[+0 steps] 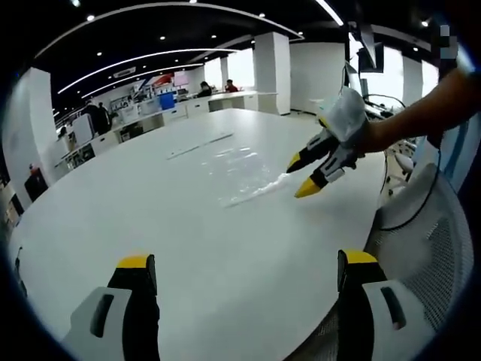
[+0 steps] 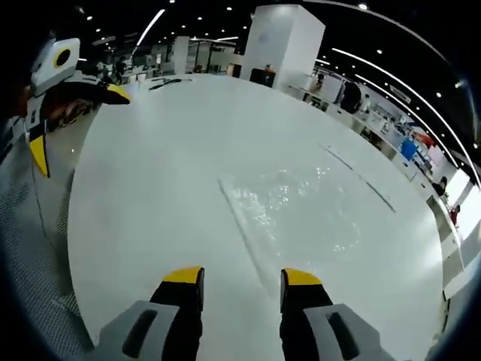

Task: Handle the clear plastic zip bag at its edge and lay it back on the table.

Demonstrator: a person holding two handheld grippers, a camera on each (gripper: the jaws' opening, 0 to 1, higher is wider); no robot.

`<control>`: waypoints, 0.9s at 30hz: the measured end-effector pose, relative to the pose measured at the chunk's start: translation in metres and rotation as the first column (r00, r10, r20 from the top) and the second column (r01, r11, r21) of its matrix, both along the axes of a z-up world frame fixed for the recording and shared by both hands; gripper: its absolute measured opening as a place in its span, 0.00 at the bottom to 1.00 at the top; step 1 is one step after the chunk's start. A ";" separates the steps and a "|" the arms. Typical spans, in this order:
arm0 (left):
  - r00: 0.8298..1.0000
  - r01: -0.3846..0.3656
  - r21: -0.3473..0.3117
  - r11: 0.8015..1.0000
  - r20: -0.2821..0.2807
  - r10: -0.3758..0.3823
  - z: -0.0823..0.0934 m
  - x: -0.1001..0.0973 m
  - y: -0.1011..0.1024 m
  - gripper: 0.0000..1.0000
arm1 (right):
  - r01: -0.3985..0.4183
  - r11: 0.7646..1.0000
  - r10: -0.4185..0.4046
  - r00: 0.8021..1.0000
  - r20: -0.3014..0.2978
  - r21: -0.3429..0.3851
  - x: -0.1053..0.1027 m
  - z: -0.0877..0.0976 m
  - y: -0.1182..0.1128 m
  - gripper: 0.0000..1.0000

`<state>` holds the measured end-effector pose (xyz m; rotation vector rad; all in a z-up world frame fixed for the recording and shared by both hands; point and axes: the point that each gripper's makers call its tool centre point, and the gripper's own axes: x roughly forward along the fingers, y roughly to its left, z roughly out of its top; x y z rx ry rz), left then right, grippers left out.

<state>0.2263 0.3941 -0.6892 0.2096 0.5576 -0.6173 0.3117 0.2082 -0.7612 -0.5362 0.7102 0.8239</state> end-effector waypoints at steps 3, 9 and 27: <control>1.000 0.002 0.003 1.000 -0.002 -0.002 0.000 0.000 0.000 0.99 | 0.000 1.000 0.000 1.000 -0.005 -0.001 0.003 0.000 0.000 0.36; 1.000 0.001 0.004 1.000 -0.008 -0.001 -0.001 0.000 0.002 0.99 | -0.007 1.000 0.007 0.999 -0.031 -0.012 0.011 -0.004 0.000 0.32; 1.000 0.011 0.015 1.000 -0.021 -0.010 -0.003 -0.003 -0.001 0.96 | 0.001 1.000 -0.003 0.996 -0.087 -0.022 0.023 -0.016 0.004 0.23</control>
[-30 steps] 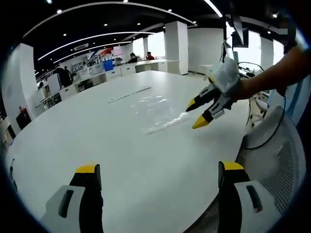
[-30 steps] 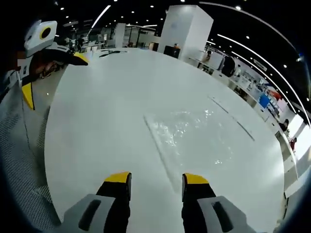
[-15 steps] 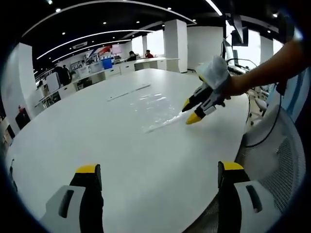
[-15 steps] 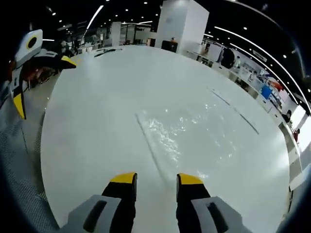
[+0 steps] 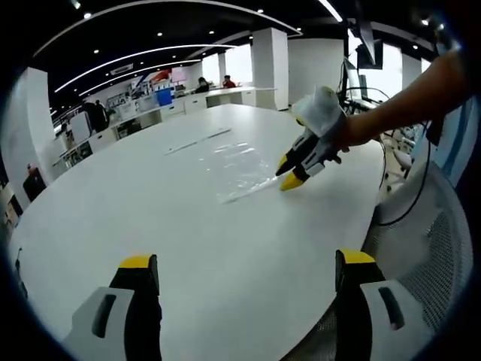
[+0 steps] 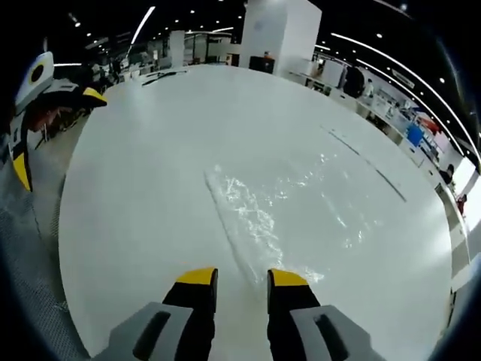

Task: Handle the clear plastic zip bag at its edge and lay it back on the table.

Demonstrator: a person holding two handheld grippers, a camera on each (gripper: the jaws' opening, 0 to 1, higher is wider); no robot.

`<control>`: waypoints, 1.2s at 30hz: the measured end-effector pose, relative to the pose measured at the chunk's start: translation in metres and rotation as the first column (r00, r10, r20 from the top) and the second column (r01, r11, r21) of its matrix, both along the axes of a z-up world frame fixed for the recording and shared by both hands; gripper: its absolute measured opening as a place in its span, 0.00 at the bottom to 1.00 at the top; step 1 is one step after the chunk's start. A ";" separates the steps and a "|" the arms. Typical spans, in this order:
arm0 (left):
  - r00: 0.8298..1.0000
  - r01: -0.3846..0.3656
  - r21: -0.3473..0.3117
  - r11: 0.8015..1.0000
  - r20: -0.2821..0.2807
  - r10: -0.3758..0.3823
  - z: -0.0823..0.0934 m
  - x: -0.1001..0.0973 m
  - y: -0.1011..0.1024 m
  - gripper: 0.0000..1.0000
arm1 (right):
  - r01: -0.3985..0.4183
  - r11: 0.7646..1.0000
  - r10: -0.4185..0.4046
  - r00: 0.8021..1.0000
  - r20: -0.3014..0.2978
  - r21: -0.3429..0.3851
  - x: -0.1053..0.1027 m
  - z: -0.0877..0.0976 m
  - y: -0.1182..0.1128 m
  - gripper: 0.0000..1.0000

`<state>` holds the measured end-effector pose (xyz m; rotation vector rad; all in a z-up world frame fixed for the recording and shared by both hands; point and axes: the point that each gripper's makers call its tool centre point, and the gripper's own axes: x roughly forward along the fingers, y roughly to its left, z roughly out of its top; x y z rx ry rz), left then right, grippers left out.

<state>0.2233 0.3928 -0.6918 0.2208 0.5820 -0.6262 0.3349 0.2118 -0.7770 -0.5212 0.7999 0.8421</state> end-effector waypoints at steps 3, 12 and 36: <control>1.000 0.001 -0.001 1.000 -0.004 -0.001 0.000 0.000 0.000 0.96 | 0.011 1.000 -0.011 1.000 -0.018 0.005 0.007 -0.004 -0.001 0.22; 1.000 0.006 0.008 1.000 -0.014 -0.006 -0.003 0.000 0.005 0.94 | 0.015 1.000 -0.014 0.997 -0.076 0.016 0.009 -0.005 0.001 0.19; 0.999 0.021 0.014 1.000 -0.025 -0.021 -0.004 0.001 0.001 0.90 | -0.177 0.982 0.170 0.981 -0.095 -0.066 0.005 -0.006 0.000 0.00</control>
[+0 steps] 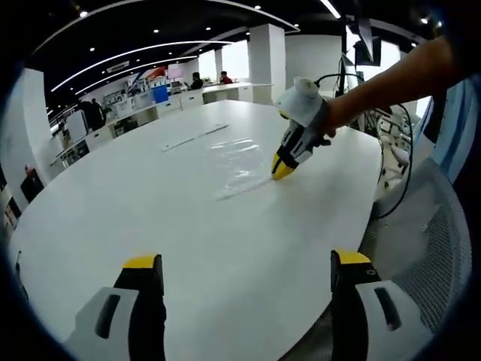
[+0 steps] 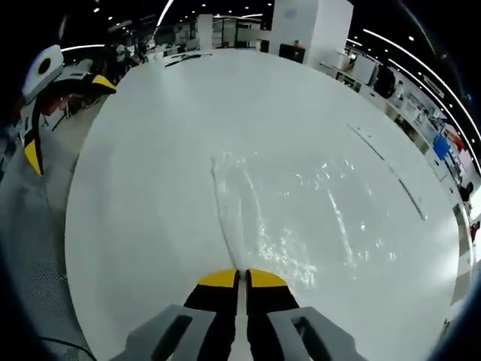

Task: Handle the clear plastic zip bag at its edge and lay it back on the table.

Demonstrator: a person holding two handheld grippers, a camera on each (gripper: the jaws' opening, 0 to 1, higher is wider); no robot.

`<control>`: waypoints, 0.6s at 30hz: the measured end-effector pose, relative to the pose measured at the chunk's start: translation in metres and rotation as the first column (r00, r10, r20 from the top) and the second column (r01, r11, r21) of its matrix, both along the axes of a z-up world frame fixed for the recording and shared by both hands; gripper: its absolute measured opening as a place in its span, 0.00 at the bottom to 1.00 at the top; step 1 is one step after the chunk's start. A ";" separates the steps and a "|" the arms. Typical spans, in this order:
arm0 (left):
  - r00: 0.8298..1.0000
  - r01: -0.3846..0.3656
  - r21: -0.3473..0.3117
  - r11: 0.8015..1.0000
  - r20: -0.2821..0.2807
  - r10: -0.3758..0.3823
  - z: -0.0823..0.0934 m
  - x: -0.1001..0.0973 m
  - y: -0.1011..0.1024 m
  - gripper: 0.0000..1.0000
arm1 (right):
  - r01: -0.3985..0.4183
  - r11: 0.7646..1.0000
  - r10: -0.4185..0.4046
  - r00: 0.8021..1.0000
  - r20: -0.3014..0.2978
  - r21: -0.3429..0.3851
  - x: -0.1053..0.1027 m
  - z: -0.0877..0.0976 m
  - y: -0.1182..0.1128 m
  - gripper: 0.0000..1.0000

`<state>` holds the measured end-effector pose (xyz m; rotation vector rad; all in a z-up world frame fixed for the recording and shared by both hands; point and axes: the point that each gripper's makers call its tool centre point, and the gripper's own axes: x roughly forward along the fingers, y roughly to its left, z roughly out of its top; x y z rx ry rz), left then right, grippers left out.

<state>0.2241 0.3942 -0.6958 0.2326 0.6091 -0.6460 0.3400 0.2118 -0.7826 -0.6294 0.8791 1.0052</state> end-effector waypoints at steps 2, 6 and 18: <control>1.000 0.002 0.006 1.000 -0.004 -0.002 -0.001 -0.001 0.000 0.90 | -0.009 1.000 0.009 1.000 -0.002 -0.009 0.000 0.000 0.000 0.00; 1.000 0.000 0.004 1.000 -0.004 0.000 -0.001 -0.001 -0.001 0.90 | -0.064 0.998 0.065 0.998 0.009 -0.028 -0.002 0.000 0.001 0.00; 1.000 0.004 0.008 1.000 -0.017 -0.004 -0.002 -0.001 -0.002 0.89 | -0.167 0.985 0.169 0.984 0.050 -0.034 -0.011 0.008 0.009 0.00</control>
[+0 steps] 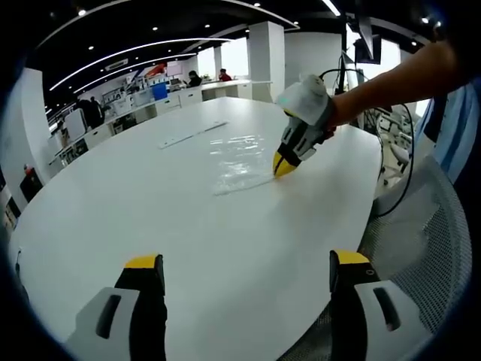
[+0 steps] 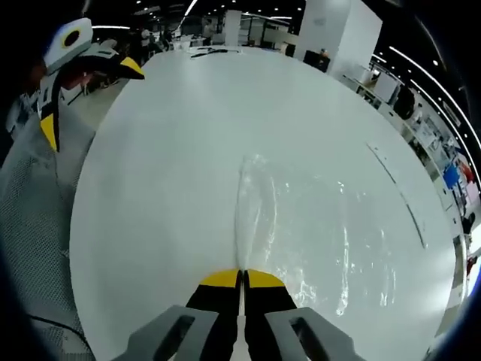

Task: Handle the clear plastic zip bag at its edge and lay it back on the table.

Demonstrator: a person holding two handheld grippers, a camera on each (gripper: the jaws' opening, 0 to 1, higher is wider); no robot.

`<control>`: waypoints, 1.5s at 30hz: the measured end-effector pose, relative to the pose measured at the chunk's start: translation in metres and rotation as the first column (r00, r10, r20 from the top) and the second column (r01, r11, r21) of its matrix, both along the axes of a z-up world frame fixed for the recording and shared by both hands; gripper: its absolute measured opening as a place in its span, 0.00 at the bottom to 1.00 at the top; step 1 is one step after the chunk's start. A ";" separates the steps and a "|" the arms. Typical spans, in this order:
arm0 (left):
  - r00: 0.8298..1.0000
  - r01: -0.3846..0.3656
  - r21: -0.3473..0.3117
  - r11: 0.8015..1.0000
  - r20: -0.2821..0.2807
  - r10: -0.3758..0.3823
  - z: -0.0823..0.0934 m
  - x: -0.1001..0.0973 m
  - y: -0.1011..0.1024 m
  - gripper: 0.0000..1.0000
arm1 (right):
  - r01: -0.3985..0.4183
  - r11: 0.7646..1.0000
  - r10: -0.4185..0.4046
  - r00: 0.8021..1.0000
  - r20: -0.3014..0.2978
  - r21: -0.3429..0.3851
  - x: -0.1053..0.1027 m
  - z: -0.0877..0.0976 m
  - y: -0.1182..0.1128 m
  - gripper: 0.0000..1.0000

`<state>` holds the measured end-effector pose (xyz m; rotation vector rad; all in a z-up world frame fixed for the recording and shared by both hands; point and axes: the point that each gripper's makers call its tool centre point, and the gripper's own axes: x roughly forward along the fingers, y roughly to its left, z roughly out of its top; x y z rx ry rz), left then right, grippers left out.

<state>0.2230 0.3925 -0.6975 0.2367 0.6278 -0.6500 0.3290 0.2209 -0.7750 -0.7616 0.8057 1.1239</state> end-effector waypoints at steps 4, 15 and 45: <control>1.000 0.004 -0.001 1.000 -0.002 -0.004 -0.001 0.001 -0.001 0.89 | -0.044 0.999 0.044 0.999 0.023 -0.006 -0.001 0.002 0.002 0.00; 1.000 0.002 -0.003 1.000 -0.010 -0.002 -0.004 0.002 -0.002 0.89 | -0.120 0.993 0.120 0.992 0.045 -0.009 -0.013 0.024 0.010 0.00; 0.999 0.018 -0.011 1.000 -0.027 -0.018 -0.006 0.001 -0.008 0.87 | -0.267 0.962 0.273 0.948 0.163 -0.063 -0.017 0.057 0.012 0.00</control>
